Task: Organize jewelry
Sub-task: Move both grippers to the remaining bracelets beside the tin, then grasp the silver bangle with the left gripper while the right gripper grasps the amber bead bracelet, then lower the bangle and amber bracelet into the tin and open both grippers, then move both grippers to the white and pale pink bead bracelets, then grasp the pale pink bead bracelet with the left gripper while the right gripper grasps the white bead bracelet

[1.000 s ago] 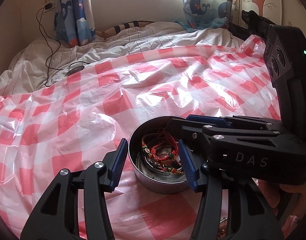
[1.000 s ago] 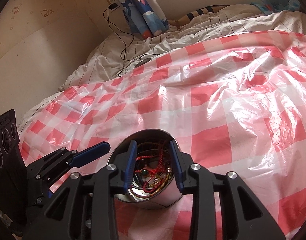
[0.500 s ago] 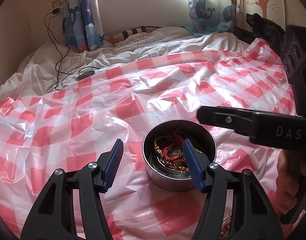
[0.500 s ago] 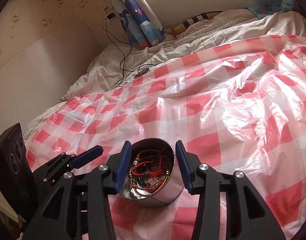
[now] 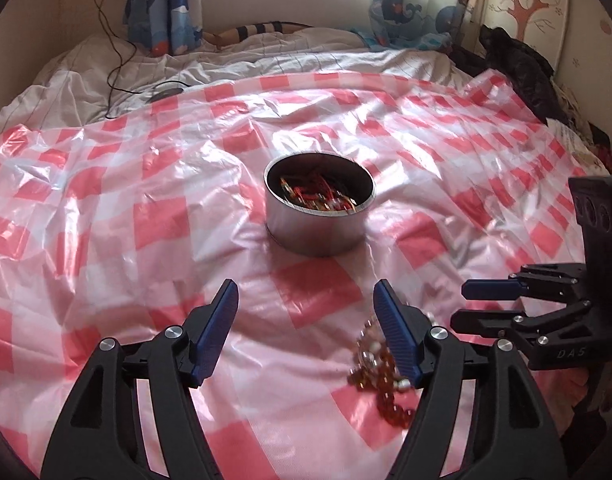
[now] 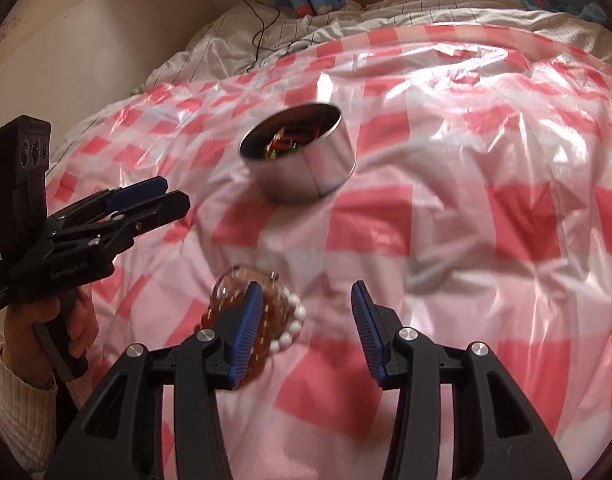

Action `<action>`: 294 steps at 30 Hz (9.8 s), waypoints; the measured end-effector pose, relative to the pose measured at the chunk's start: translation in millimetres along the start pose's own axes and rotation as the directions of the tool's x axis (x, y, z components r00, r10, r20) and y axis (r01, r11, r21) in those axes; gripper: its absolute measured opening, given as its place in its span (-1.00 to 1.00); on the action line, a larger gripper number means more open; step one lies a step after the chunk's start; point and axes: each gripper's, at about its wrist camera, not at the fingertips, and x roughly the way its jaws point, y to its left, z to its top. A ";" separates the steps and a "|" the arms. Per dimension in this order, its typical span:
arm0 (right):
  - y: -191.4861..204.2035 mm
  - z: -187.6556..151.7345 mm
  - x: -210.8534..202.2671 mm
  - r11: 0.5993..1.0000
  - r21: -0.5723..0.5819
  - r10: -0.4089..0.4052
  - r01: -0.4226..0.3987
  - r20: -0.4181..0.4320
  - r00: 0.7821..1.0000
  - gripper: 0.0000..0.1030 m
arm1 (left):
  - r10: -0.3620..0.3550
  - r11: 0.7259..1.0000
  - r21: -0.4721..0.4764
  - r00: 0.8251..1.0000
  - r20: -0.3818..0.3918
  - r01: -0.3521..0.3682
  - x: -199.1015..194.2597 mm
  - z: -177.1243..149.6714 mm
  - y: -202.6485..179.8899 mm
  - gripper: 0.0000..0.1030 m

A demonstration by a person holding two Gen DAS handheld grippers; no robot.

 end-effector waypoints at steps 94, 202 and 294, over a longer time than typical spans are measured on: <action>-22.7 2.3 9.2 0.987 0.026 -0.159 0.158 0.011 0.987 -0.46 | -0.098 0.981 -0.174 0.994 -0.056 0.087 40.0 -16.6 23.0 -0.94; 22.2 107.8 64.2 0.996 -0.030 0.086 -0.081 0.194 0.977 -0.23 | -0.036 0.952 -0.297 0.991 0.127 0.072 34.2 85.6 85.0 -0.10; 9.0 20.7 3.3 0.955 -0.131 -0.245 0.266 0.156 0.957 -0.85 | -0.075 0.993 0.083 0.996 -0.044 0.078 43.1 -9.1 3.5 -0.87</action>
